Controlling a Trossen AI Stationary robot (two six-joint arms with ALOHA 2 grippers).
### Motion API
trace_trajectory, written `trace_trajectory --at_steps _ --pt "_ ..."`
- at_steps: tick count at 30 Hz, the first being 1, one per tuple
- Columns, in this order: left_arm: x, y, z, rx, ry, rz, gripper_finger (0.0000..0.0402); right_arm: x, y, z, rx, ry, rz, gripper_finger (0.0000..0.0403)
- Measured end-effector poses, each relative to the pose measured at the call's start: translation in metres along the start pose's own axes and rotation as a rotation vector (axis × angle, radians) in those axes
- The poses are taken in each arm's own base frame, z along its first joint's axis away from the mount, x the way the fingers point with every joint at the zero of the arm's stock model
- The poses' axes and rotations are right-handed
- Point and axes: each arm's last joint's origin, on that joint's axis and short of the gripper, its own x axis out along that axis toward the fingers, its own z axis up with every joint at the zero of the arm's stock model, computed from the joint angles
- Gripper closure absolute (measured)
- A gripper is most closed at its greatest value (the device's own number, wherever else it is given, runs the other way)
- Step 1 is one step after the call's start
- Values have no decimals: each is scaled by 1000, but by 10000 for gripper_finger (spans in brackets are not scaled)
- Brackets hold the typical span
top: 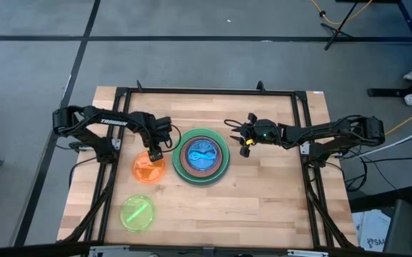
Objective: Stack plastic plates
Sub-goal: Stack the orange plate on top of the blue plate
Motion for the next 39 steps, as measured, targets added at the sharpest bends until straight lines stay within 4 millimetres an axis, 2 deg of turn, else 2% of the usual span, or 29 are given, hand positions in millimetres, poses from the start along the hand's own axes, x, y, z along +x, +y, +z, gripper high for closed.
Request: trace_trajectory --at_steps 6,17,24,33,39 --pt "8 1 3 3 56 0 295 0 0 0 1 0 1 281" --pt "-10 -3 17 92 -6 45 396 0 0 -1 0 6 2 281" --pt "-13 -6 18 120 8 51 399 0 0 -1 0 8 1 281" --pt "-15 -7 8 144 98 52 400 0 0 -1 0 8 0 281" --pt "-14 -17 5 214 119 -57 401 0 0 -1 0 8 -1 281"
